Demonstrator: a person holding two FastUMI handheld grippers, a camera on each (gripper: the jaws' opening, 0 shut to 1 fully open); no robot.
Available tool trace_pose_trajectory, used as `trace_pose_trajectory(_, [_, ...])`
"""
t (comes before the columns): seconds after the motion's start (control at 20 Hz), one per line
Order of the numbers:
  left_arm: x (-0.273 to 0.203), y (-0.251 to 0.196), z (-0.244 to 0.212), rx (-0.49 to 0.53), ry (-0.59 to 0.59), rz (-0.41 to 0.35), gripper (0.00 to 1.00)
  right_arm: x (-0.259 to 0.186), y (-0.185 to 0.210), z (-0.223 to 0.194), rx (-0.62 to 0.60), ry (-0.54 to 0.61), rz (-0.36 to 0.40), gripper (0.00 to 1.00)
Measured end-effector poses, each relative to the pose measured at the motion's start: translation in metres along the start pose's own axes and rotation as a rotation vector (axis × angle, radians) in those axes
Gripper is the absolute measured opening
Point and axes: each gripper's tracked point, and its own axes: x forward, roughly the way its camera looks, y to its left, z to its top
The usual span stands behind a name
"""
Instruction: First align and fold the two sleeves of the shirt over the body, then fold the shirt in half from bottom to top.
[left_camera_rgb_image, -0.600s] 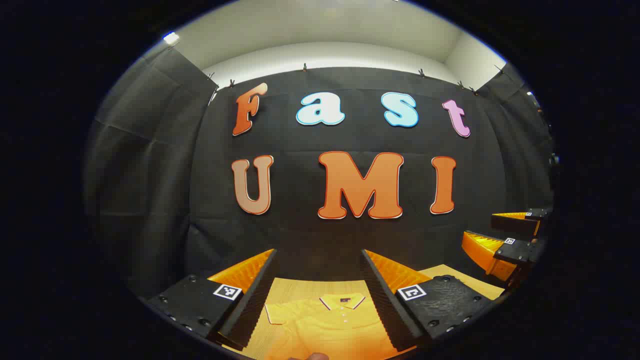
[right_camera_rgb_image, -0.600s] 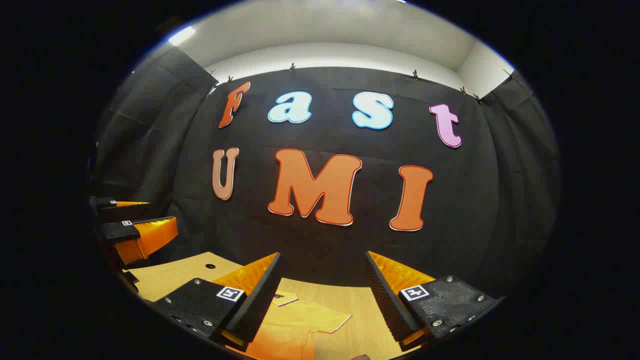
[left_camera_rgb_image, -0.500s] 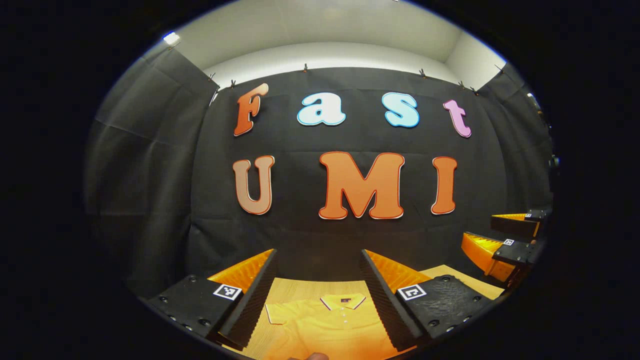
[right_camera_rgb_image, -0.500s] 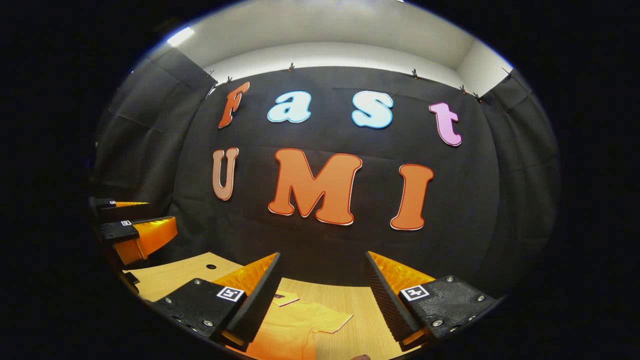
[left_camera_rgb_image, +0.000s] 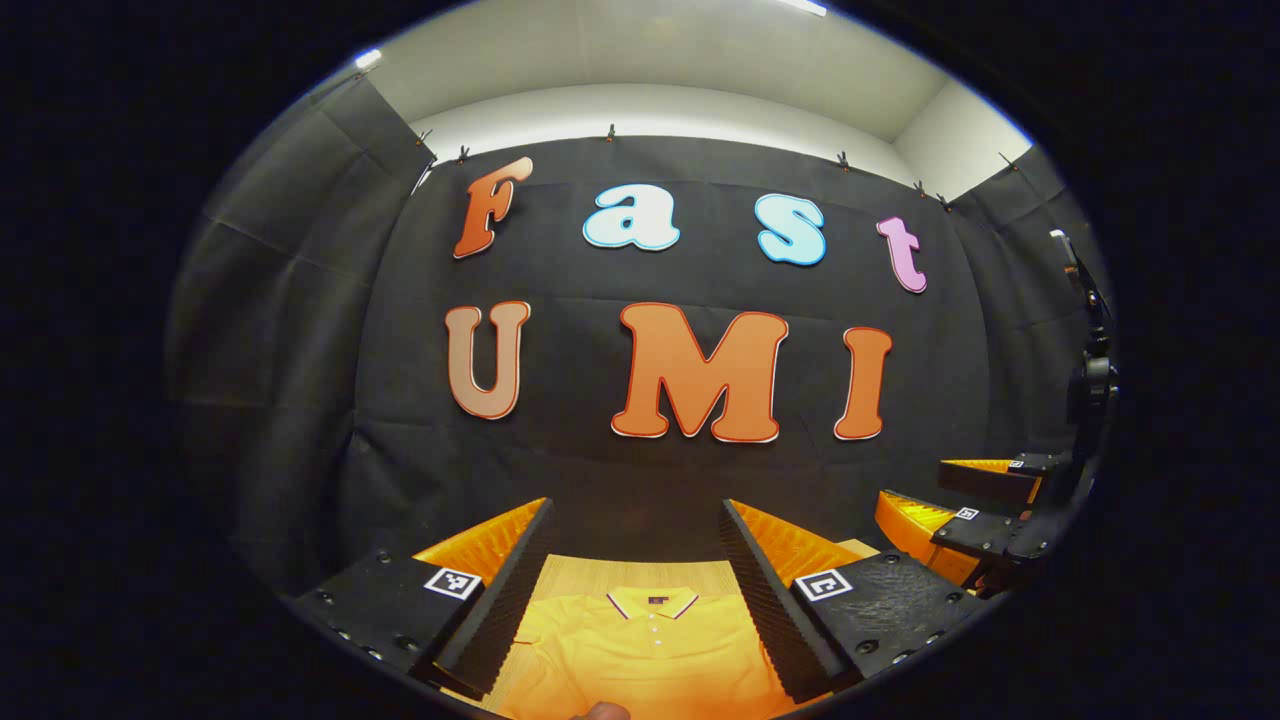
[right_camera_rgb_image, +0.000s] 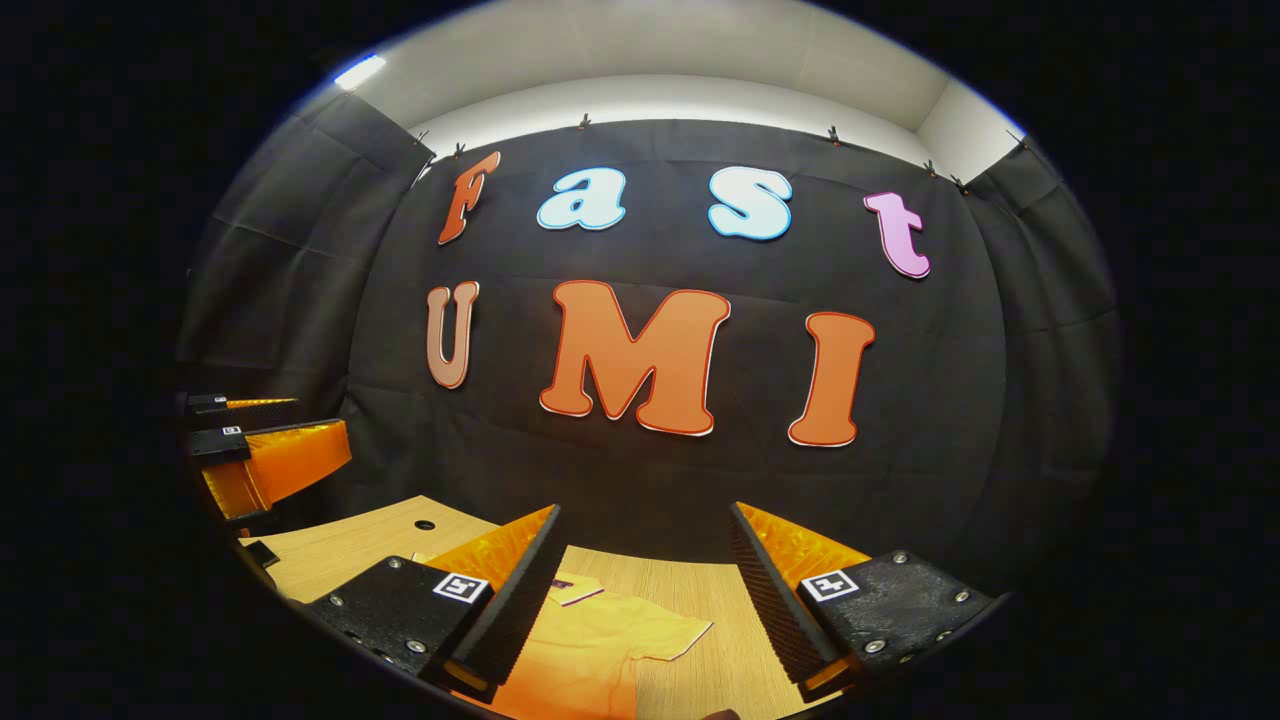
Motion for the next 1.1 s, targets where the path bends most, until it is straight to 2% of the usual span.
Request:
trace_pose_trajectory(0.15, [0.004,0.006,0.001,0.000,-0.004,0.023,0.98,0.007,0.001,-0.008,0.009,0.021,0.009,0.98])
trace_pose_trajectory(0.2, [0.004,0.008,-0.001,0.000,-0.001,0.027,0.98,0.011,-0.003,-0.011,0.011,0.032,0.001,0.94])
trace_pose_trajectory(0.25, [0.005,0.009,-0.001,0.000,0.000,0.032,0.98,0.014,-0.008,-0.017,0.008,0.043,-0.008,0.98])
trace_pose_trajectory(0.35, [0.003,0.013,0.003,0.009,-0.008,0.045,0.96,0.023,-0.016,-0.032,0.001,0.078,-0.015,0.98])
trace_pose_trajectory(0.4, [0.004,0.015,0.003,0.017,-0.012,0.053,0.98,0.029,-0.019,-0.042,-0.005,0.102,-0.017,0.98])
trace_pose_trajectory(0.55, [0.001,0.021,0.007,0.039,-0.022,0.080,0.96,0.044,-0.037,-0.073,-0.018,0.172,-0.041,0.98])
trace_pose_trajectory(0.8, [0.000,0.033,0.010,0.066,-0.029,0.135,0.98,0.071,-0.055,-0.122,0.039,0.298,-0.059,0.98])
trace_pose_trajectory(1.05, [-0.002,0.042,0.010,0.098,-0.029,0.192,0.98,0.100,-0.063,-0.183,0.033,0.461,-0.041,0.98])
trace_pose_trajectory(1.1, [-0.001,0.042,0.009,0.101,-0.023,0.201,0.96,0.106,-0.064,-0.195,0.035,0.497,-0.040,0.98])
